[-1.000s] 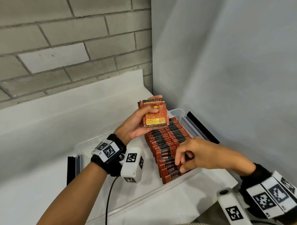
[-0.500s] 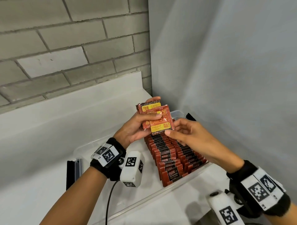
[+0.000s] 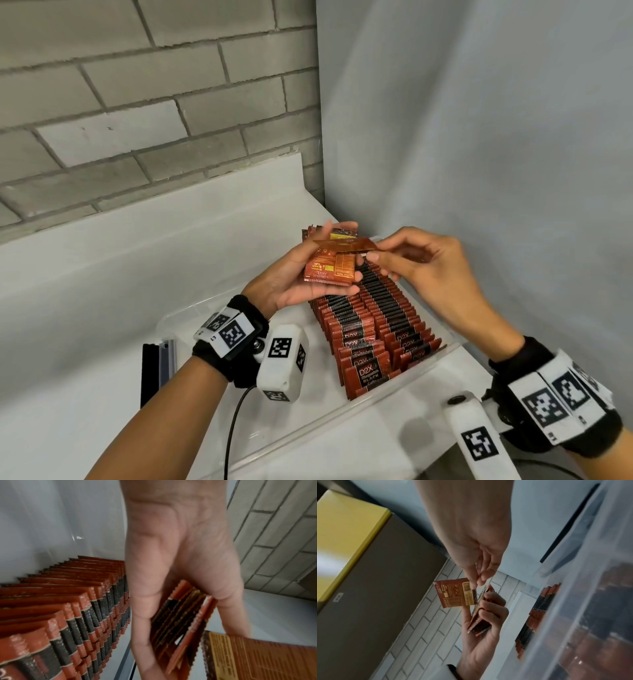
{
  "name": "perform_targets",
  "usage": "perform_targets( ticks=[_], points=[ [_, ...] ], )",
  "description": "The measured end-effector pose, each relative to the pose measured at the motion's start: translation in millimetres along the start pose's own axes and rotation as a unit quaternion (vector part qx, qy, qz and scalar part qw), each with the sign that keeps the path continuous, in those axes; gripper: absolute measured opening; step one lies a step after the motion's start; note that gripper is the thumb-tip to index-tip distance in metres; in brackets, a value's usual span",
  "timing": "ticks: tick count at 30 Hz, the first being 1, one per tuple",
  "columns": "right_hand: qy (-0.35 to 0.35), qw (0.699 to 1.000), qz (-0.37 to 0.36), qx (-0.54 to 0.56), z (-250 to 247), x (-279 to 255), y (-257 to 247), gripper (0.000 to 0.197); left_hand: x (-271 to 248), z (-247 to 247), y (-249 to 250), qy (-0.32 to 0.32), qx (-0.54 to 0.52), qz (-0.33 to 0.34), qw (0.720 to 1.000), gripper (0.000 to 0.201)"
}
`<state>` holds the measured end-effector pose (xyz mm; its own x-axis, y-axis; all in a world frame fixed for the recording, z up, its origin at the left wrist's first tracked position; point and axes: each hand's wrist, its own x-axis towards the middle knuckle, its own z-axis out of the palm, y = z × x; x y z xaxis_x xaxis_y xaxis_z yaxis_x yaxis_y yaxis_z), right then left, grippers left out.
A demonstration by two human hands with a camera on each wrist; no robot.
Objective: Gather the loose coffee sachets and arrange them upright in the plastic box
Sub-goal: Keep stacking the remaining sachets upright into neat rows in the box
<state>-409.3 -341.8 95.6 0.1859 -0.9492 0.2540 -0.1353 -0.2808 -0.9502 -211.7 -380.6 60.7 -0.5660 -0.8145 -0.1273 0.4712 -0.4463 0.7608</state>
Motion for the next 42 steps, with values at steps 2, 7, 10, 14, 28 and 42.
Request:
perform_targets(
  ticks=[2,7,10,14,28,42],
  points=[
    [0.001,0.998,-0.037,-0.056,0,0,1,0.016,-2,0,-1,-0.014,0.016,-0.002,1.0,0.059],
    [-0.022,0.993,-0.05,-0.104,0,-2,5,0.023,-2,-2,-1,-0.025,0.056,0.028,0.998,0.059],
    [-0.024,0.998,-0.008,-0.065,-1,-1,6,0.026,-2,-1,-2,-0.017,0.052,0.049,0.997,0.06],
    [-0.016,0.99,0.129,0.063,3,-4,1,0.014,0,1,0,0.008,0.028,0.093,0.995,0.066],
    [-0.013,0.96,0.184,0.21,-2,-6,3,0.014,0,3,2,0.003,-0.002,0.133,0.991,0.07],
    [-0.367,0.848,0.04,-0.381,-62,-17,-3,0.013,0,-2,3,0.045,-0.039,0.123,0.991,0.064]
  ],
)
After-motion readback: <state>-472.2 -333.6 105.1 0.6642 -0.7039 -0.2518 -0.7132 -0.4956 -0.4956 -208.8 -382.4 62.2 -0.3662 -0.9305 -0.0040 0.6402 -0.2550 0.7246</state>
